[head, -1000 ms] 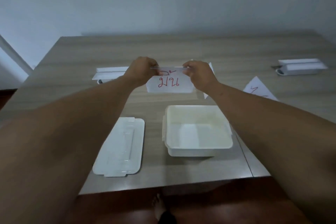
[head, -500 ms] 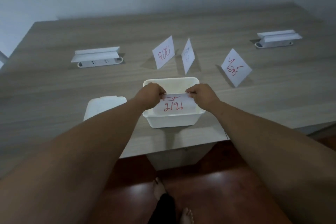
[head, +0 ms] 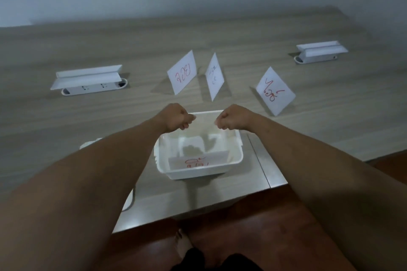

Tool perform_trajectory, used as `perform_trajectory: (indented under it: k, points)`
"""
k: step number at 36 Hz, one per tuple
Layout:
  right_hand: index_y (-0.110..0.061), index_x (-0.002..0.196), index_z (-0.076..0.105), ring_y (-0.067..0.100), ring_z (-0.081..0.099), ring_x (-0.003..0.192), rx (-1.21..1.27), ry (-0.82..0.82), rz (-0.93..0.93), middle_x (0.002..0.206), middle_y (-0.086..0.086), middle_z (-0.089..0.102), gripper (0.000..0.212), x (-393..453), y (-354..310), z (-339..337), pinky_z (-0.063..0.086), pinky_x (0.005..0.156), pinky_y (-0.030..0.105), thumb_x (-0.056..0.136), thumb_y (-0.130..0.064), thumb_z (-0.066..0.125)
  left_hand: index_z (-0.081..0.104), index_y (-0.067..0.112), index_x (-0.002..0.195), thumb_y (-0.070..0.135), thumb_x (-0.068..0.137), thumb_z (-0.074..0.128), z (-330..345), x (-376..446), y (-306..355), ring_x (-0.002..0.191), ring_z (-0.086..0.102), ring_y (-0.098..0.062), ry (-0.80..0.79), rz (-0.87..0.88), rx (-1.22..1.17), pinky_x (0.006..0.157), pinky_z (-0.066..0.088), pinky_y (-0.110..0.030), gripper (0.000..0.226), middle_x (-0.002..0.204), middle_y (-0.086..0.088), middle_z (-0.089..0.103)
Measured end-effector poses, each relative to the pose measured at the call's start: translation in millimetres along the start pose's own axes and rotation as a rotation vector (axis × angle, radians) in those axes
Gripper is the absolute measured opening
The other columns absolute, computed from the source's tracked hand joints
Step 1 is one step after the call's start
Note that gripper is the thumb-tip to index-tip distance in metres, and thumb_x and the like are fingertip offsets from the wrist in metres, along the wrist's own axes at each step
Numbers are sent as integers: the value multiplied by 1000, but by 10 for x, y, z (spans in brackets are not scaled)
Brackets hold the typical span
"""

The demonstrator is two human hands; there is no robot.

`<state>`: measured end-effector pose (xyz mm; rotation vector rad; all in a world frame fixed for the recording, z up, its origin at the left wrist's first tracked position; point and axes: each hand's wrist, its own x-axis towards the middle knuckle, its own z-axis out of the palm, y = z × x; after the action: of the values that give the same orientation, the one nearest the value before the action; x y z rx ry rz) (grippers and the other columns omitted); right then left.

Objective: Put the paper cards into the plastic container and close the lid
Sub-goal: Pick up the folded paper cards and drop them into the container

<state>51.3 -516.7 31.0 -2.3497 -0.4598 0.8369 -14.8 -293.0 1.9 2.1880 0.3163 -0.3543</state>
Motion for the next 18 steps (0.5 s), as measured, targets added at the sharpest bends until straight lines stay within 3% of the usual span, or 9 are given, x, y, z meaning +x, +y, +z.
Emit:
perform_trajectory:
  k: [4,6,11,14,16,18]
  points:
    - [-4,81,76,13,63,72,6,202,16,86,9,76,18,6,75,-421,47,62,18,79,-15,63,76,7,73,45,78,57,-131,333,441,71,73,-24,59,116,108,81,60,-42,43,71,-7,76]
    - [-1,82,75,10,60,68,-49,267,44,87,12,75,20,-3,181,-590,44,58,16,82,-14,59,76,6,75,43,82,54,-154,471,635,72,72,-25,69,170,173,80,59,-42,44,72,-7,76]
    - [2,85,71,31,67,90,-192,412,171,95,19,73,31,16,605,-1006,49,72,29,89,-19,48,69,0,72,36,84,49,-46,877,1139,79,67,-33,65,264,361,75,55,-42,43,78,-19,71]
    - [-8,85,73,30,64,104,-219,488,212,110,11,72,26,66,888,-1215,48,85,27,88,-18,49,65,4,67,28,85,50,153,1166,1428,81,67,-31,73,327,409,64,45,-29,34,71,-13,67]
    - [-13,105,74,26,59,117,-169,509,252,127,6,66,27,118,1057,-1337,45,98,26,86,-19,55,73,3,81,25,88,51,310,1355,1590,90,68,-29,55,371,437,71,47,-27,33,86,-12,73]
    - [-13,119,67,25,57,119,-124,529,292,133,7,61,36,205,1257,-1496,43,100,26,85,-19,57,75,3,95,24,90,50,482,1586,1754,100,67,-29,25,404,474,85,52,-32,33,104,-12,75]
